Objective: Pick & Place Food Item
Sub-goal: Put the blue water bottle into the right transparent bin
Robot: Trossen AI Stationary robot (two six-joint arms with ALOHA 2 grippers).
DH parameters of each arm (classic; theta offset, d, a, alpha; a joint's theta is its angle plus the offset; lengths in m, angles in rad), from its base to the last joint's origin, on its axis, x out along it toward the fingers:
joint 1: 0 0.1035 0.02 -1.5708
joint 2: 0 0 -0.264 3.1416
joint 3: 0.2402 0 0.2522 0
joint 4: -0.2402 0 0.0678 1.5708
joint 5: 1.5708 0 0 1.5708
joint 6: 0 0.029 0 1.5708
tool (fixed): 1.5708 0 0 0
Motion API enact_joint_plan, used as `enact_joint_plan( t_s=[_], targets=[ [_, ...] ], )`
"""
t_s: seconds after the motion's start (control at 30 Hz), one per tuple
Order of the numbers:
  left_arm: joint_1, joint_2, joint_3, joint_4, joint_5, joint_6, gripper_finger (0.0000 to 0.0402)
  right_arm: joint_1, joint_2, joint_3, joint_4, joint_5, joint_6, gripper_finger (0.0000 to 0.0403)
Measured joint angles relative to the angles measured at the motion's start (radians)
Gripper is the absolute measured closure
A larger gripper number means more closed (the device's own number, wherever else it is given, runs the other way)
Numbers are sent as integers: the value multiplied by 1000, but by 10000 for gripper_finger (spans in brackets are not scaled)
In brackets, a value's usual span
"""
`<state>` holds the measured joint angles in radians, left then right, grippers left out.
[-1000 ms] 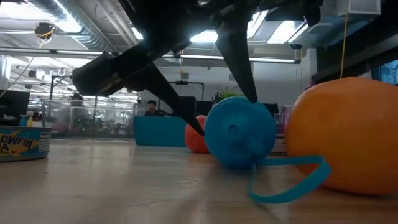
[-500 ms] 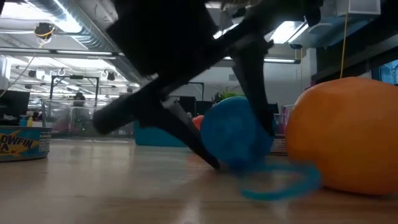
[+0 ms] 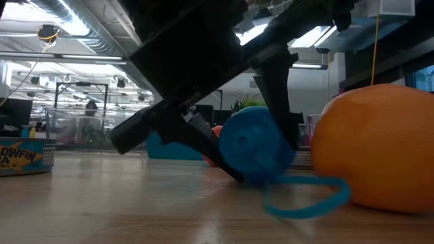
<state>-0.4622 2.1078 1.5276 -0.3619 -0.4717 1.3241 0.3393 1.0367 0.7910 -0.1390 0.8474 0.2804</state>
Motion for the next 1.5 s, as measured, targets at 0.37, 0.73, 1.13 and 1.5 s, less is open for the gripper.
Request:
enact_joint_plan(
  t_s=[0.37, 0.73, 1.13, 1.5],
  targets=[
    [-3, 0, 0, -1, -33, -4, 210, 0, 0, 0, 0, 1, 0, 180],
    [-13, -30, 0, 20, -101, -56, 212, 0, 0, 0, 1, 13, 0, 180],
    [-15, -329, 0, 128, -114, -414, 210, 0, 0, 0, 3, 35, -4, 180],
    [233, -826, 2, 46, 168, -1286, 210, 31, 0, 0, 162, -23, -136, 180]
  ],
)
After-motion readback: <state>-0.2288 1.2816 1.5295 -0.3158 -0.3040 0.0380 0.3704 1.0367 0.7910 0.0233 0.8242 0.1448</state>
